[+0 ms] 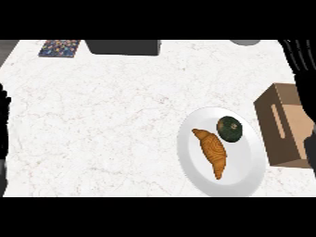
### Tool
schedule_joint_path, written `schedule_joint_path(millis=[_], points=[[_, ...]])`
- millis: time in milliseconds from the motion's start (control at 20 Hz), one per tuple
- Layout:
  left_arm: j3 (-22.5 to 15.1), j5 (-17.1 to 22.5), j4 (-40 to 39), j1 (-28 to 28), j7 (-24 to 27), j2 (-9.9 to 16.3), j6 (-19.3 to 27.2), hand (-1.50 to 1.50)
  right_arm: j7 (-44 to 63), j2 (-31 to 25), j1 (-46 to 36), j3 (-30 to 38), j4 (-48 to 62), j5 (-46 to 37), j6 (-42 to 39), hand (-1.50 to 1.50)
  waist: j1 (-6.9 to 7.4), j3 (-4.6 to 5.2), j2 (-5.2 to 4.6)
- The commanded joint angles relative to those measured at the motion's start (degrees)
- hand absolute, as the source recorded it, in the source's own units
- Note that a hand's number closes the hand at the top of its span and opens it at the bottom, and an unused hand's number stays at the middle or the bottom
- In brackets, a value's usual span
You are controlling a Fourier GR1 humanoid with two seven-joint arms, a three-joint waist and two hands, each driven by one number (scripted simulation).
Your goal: Pick the croissant from the plate and place it in the cardboard box
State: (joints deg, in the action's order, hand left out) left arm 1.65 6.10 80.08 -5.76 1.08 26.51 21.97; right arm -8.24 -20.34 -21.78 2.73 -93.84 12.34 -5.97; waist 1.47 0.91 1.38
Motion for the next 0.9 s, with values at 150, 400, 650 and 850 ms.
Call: schedule_joint_path(millis=[150, 400, 650, 850], points=[[-7.8, -1.1, 7.0, -2.7, 3.8, 2.3, -11.6, 0.0, 8.6, -6.0, -7.7, -2.2, -6.0, -0.8, -3.9, -1.5, -1.7, -0.78, -0.8], [-13.8, 0.3, 7.1, -5.8, 4.3, 1.6, -19.7, 0.0, 9.3, -19.4, -5.7, -4.0, -6.2, -10.5, -12.0, -1.5, -3.35, -0.8, -1.28], [-14.3, -0.7, 7.5, -7.4, 3.1, 0.4, -20.3, 0.0, -7.1, -20.5, -0.1, -8.1, -7.3, -20.6, -14.1, -1.5, -1.94, -0.96, -1.4], [-13.7, -1.0, 6.3, -9.8, 2.9, -0.2, -21.2, 0.0, -15.5, -23.0, 0.1, -11.3, -4.6, -29.7, -13.6, -1.5, -1.63, -0.95, -1.58]])
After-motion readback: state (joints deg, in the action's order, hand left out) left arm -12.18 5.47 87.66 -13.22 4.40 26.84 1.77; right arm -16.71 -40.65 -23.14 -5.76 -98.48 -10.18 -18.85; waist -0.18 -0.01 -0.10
